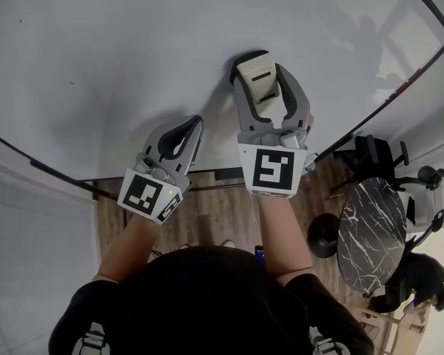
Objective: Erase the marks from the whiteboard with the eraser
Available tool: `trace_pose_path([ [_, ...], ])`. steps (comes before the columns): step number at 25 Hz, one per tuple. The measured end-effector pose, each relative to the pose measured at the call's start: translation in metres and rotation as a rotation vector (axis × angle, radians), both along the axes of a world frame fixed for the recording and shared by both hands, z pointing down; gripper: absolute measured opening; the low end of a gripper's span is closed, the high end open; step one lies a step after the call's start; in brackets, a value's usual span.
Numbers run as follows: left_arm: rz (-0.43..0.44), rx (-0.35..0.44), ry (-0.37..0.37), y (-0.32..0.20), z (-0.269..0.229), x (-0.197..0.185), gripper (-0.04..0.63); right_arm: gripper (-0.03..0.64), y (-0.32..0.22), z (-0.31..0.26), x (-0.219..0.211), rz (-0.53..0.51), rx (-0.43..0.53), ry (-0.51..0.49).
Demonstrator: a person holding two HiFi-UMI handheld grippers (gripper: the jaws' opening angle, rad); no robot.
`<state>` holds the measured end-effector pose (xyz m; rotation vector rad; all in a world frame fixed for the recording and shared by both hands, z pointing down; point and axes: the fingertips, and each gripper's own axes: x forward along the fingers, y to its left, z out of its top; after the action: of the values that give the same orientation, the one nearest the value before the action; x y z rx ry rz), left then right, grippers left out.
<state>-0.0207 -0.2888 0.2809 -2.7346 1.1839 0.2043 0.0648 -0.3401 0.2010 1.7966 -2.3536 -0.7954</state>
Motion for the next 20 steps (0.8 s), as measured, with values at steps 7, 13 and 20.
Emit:
trace_pose_path([
  [7,-0.020,-0.023,0.005,0.004,0.010,-0.008,0.005,0.251,-0.008,-0.001,0.000,0.030,0.016,0.016],
  [13,-0.033,-0.036,-0.002,0.003,0.015,-0.005,0.005,0.250,-0.015,-0.002,0.034,0.073,0.012,-0.025],
  [20,-0.027,-0.037,-0.009,0.002,0.017,0.012,0.005,0.250,-0.027,0.000,0.116,0.163,0.004,-0.109],
])
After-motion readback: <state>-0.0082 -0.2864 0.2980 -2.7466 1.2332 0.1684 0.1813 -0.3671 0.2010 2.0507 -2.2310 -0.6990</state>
